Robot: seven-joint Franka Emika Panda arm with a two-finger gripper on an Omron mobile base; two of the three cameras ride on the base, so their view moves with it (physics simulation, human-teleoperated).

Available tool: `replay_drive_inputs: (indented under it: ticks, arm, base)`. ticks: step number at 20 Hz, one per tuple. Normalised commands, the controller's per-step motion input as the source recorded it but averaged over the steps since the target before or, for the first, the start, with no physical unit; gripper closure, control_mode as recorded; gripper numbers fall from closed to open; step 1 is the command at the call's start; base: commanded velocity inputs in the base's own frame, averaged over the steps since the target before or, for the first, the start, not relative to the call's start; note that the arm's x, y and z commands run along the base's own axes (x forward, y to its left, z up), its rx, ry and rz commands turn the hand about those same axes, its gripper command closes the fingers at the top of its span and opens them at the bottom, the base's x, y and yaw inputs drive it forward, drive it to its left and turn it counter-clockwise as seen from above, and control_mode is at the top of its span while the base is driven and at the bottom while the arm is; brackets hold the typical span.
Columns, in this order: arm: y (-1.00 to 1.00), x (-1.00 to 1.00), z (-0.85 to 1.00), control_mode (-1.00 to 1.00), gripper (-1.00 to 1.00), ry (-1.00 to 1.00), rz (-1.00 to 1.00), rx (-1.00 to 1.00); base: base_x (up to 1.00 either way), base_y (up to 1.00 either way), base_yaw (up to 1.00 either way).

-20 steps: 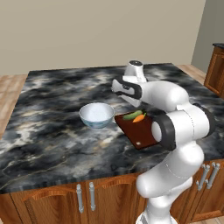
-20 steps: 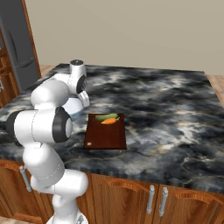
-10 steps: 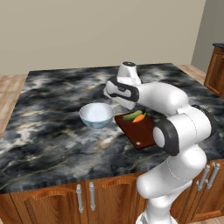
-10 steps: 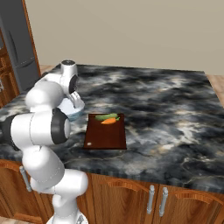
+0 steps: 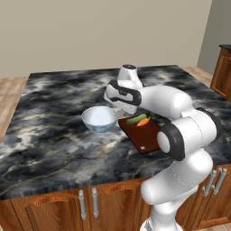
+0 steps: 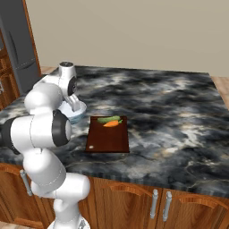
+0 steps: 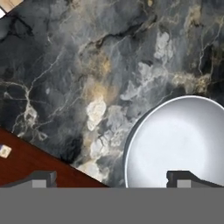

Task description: Place the two vegetables and bowl onto the tray for setting up a vegetable dip station.

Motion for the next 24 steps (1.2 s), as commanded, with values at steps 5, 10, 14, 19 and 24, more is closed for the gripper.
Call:
replay_drive_inputs:
  ticks: [5, 10, 14, 19, 24]
  arm:
    - [0.02, 0.02, -0.4, -1.0, -1.0, 0.0, 0.0, 0.0]
    - [0.02, 0.01, -0.39, -1.0, -1.0, 0.0, 0.0, 0.0]
    - [0.18, 0.12, -0.26, -1.0, -1.0, 0.0, 0.0, 0.0]
    - [0.21, 0.17, -0.29, -1.0, -1.0, 0.0, 0.0, 0.0]
    - [0.17, 0.19, -0.25, -1.0, -1.0, 0.0, 0.0, 0.0]
  base:
    - [0.0, 0.0, 0.0]
    - [0.0, 0.0, 0.0]
    - [0.0, 0.0, 0.0]
    - [0.0, 0.0, 0.0]
    - [0.0, 0.0, 0.0]
